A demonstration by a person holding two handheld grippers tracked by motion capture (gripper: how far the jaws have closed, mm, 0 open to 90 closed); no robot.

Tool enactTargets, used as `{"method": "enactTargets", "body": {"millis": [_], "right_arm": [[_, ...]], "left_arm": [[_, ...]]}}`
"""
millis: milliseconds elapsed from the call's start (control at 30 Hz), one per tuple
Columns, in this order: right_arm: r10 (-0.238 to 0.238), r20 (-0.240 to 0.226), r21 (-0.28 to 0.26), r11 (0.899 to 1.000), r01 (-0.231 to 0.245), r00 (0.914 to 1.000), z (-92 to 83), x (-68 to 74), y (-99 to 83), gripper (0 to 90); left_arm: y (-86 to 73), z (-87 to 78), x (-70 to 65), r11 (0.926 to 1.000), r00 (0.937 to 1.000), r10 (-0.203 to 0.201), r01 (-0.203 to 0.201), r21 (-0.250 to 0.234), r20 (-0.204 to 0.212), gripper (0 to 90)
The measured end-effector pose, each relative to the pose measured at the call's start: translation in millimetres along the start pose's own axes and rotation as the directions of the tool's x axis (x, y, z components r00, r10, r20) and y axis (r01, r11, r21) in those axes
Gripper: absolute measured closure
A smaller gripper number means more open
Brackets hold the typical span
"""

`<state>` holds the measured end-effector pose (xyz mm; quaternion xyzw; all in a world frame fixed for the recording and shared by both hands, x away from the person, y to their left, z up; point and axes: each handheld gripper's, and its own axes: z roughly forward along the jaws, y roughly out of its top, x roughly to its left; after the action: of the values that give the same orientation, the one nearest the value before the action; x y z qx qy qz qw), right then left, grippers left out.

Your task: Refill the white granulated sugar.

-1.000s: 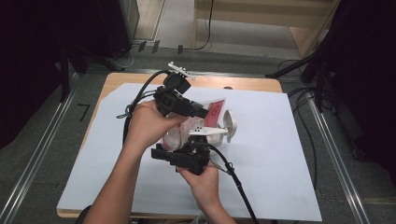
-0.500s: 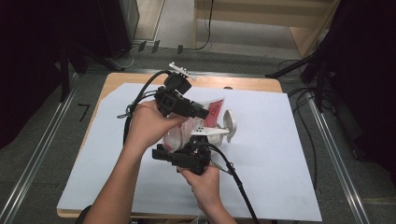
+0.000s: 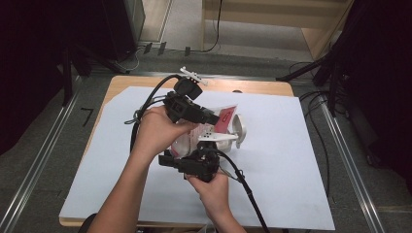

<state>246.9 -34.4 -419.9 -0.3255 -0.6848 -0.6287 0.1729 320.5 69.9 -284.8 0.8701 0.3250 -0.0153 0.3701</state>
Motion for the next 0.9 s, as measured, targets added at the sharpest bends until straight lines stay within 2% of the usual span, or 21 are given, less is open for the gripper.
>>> {"method": "enactTargets", "body": {"millis": [233, 467, 600, 733, 900], "right_arm": [[-0.007, -0.001, 0.005, 1.0, 0.007, 1.0, -1.5, 1.9, 1.8, 63.3], [0.039, -0.036, -0.013, 0.999, -0.04, 0.9986, -1.0, -3.7, -2.4, 63.7], [0.027, -0.02, -0.014, 1.0, -0.027, 0.9994, -2.3, -2.9, -3.3, 63.6], [-0.013, 0.028, -0.005, 1.0, 0.013, 0.9995, -3.3, -0.1, -3.1, 63.4], [-0.015, 0.057, -0.015, 1.0, 0.016, 0.9983, -2.2, 1.0, -3.1, 58.8]], "left_arm": [[0.1, -0.6, 1.5, 1.0, 1.0, -0.004, 0.004, -0.004, -0.007, 67.9], [-1.3, 0.1, 5.6, 0.9997, 0.9997, -0.023, 0.023, -0.005, -0.009, 67.7], [-1.1, 1.1, 5.0, 0.9998, 0.9997, -0.021, 0.021, -0.004, -0.008, 67.7], [-0.4, 3.3, 3.7, 1.0, 1.0, -0.008, 0.008, 0.002, -0.004, 68.0], [0.8, 6.3, -1.9, 1.0, 0.9999, -0.003, 0.003, 0.001, -0.015, 68.4]]}}
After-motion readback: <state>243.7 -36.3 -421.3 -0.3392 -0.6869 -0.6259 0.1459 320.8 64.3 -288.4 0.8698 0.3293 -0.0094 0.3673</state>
